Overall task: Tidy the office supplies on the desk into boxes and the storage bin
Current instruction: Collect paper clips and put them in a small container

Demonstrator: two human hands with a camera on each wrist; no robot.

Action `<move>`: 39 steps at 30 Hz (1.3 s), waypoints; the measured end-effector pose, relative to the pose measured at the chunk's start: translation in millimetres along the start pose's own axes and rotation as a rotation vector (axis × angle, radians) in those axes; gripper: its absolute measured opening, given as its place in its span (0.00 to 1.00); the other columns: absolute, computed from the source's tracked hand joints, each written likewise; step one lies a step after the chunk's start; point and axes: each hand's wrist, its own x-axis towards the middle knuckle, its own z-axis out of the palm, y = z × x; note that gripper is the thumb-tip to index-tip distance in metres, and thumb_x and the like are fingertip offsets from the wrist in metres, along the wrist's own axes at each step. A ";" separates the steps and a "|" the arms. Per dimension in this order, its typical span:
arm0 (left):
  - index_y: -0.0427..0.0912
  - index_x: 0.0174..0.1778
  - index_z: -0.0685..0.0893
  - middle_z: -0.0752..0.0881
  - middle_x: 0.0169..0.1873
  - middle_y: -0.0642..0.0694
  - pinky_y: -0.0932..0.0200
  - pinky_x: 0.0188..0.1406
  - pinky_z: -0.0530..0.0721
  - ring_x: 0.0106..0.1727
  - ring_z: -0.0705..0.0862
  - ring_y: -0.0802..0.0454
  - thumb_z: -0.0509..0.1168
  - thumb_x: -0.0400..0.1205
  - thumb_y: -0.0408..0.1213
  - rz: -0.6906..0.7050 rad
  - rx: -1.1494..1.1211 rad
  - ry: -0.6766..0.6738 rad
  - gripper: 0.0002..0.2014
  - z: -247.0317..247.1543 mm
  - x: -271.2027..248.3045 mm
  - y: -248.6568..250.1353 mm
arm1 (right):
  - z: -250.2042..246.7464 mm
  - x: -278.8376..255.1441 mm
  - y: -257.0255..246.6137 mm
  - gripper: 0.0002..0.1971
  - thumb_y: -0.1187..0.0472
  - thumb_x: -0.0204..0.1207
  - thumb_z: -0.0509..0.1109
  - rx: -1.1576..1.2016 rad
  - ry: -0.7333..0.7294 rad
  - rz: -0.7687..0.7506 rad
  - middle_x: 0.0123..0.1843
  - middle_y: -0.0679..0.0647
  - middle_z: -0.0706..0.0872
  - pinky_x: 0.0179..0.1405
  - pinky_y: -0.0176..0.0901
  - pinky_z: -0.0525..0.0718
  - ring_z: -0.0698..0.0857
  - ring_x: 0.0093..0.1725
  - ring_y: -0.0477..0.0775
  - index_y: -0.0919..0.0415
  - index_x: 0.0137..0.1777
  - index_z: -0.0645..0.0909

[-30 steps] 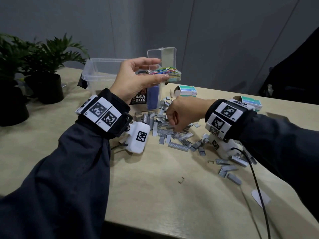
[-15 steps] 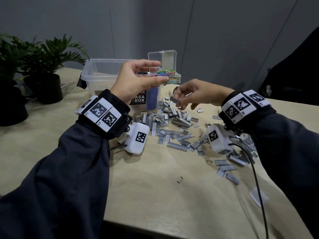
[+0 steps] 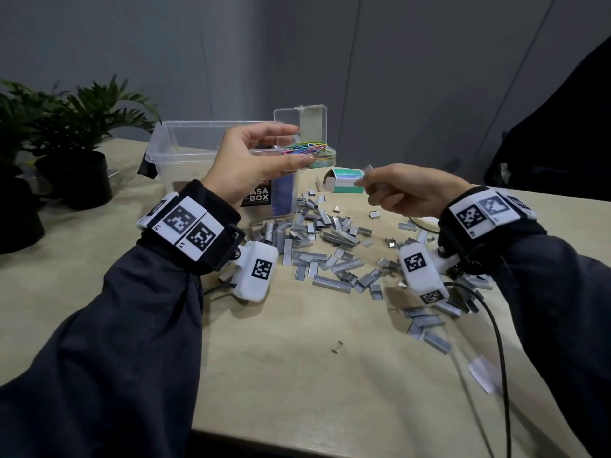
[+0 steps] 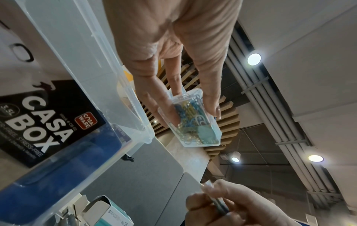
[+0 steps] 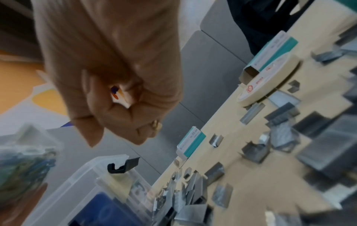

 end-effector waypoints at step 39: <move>0.50 0.55 0.90 0.89 0.56 0.46 0.44 0.61 0.85 0.60 0.87 0.46 0.86 0.56 0.44 -0.002 0.024 -0.016 0.29 1.6 -3.9 4.2 | 40.2 25.6 18.0 0.11 0.59 0.69 0.82 -1.553 0.100 -0.060 0.39 0.54 0.90 0.40 0.43 0.87 0.82 0.31 0.48 0.64 0.48 0.91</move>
